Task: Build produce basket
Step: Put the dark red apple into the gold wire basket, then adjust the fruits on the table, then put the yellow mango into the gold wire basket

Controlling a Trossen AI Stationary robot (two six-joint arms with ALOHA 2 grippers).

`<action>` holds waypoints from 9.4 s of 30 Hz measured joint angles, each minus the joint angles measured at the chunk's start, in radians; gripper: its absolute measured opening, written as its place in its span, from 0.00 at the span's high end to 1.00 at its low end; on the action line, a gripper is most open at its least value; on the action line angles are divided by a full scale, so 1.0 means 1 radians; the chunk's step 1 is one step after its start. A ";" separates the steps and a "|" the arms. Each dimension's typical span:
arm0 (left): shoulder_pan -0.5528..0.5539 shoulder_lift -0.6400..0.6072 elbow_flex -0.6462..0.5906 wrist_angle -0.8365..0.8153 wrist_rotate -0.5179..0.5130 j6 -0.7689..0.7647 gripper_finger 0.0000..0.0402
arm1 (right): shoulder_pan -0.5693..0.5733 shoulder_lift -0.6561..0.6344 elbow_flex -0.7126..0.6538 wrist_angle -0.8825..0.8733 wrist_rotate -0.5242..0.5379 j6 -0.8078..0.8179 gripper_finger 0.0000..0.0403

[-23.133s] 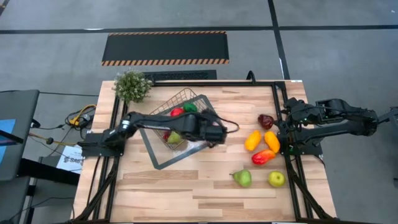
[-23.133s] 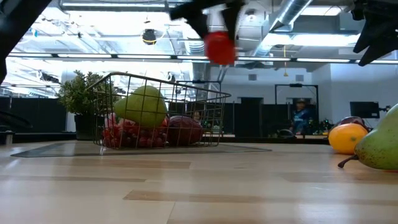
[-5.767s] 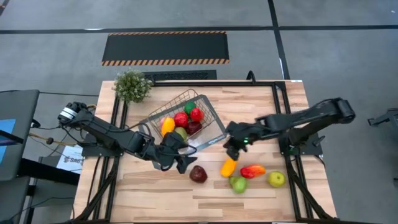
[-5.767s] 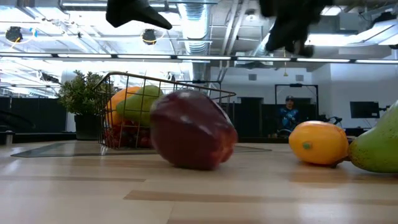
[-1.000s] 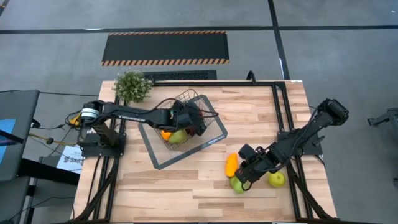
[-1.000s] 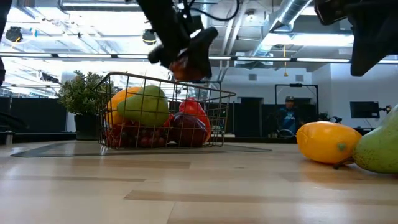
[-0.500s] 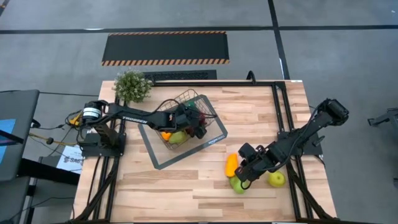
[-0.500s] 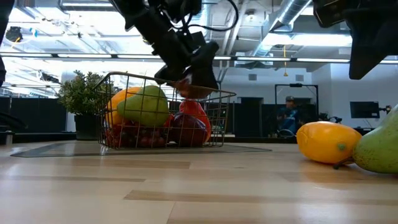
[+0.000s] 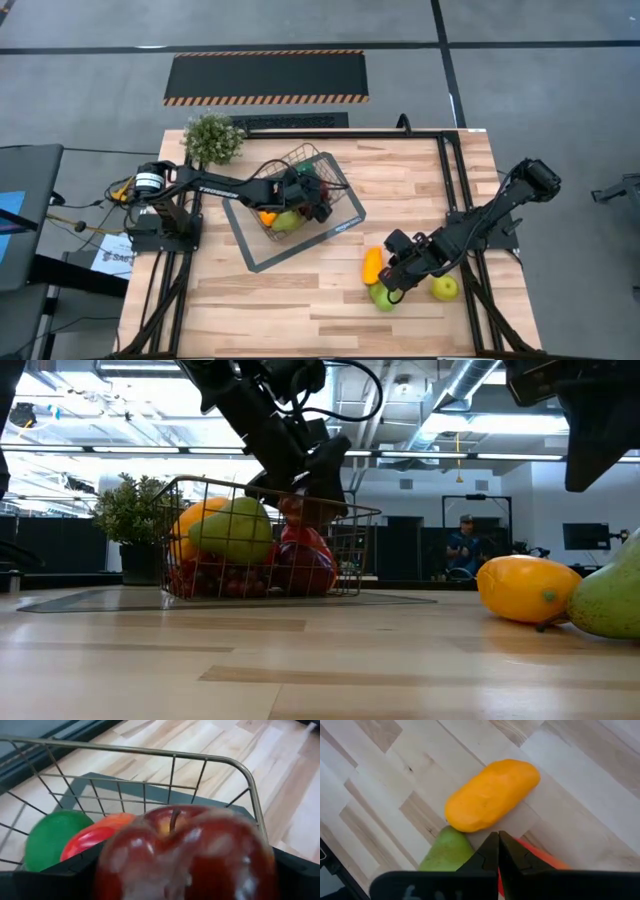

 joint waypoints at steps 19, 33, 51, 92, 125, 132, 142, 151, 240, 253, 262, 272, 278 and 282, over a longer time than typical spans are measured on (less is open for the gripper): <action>-0.006 -0.003 0.092 -0.054 0.046 0.066 0.09 | 0.000 0.000 0.000 -0.006 0.000 -0.005 0.94; -0.008 -0.045 0.168 -0.133 0.102 0.083 0.09 | 0.000 -0.040 -0.001 -0.049 0.000 0.012 0.94; -0.239 0.164 0.329 0.108 0.121 -0.083 0.09 | 0.252 -0.134 0.000 -0.180 -0.002 0.433 0.82; -0.359 0.244 0.330 -0.008 0.149 -0.282 0.09 | 0.119 0.326 0.000 -0.103 -0.090 0.292 0.82; -0.371 0.239 0.330 -0.106 0.113 -0.352 0.09 | 0.236 0.139 -0.007 -0.708 -0.574 0.325 0.89; -0.371 0.239 0.330 -0.108 0.112 -0.344 0.09 | 0.312 0.211 -0.019 -0.530 -0.644 0.438 0.98; -0.370 0.239 0.330 -0.110 0.113 -0.342 0.09 | 0.222 0.230 0.047 -0.303 -0.377 0.386 0.95; -0.369 0.239 0.330 -0.110 0.100 -0.353 0.09 | 0.126 0.229 0.279 -0.426 -0.102 0.049 0.98; 0.064 0.368 1.116 -1.255 -0.009 0.116 0.42 | 0.186 0.215 0.219 -0.635 -0.006 0.421 0.95; 0.271 0.369 1.106 -1.281 -0.012 0.216 0.41 | 0.186 0.203 0.219 -0.672 -0.005 0.472 0.95; 0.248 0.356 0.984 -1.181 -0.029 0.227 0.41 | 0.186 0.203 0.218 -0.709 -0.006 0.497 0.96; 0.238 0.116 0.548 -0.907 0.019 0.184 0.41 | 0.185 0.196 0.218 -0.729 -0.006 0.532 0.96; 0.236 -0.044 0.348 -0.625 0.046 0.207 0.41 | 0.184 0.156 0.193 -0.737 -0.006 0.533 0.96; 0.240 -0.036 0.285 -0.543 0.068 0.199 0.41 | 0.183 0.155 0.193 -0.736 -0.006 0.534 0.95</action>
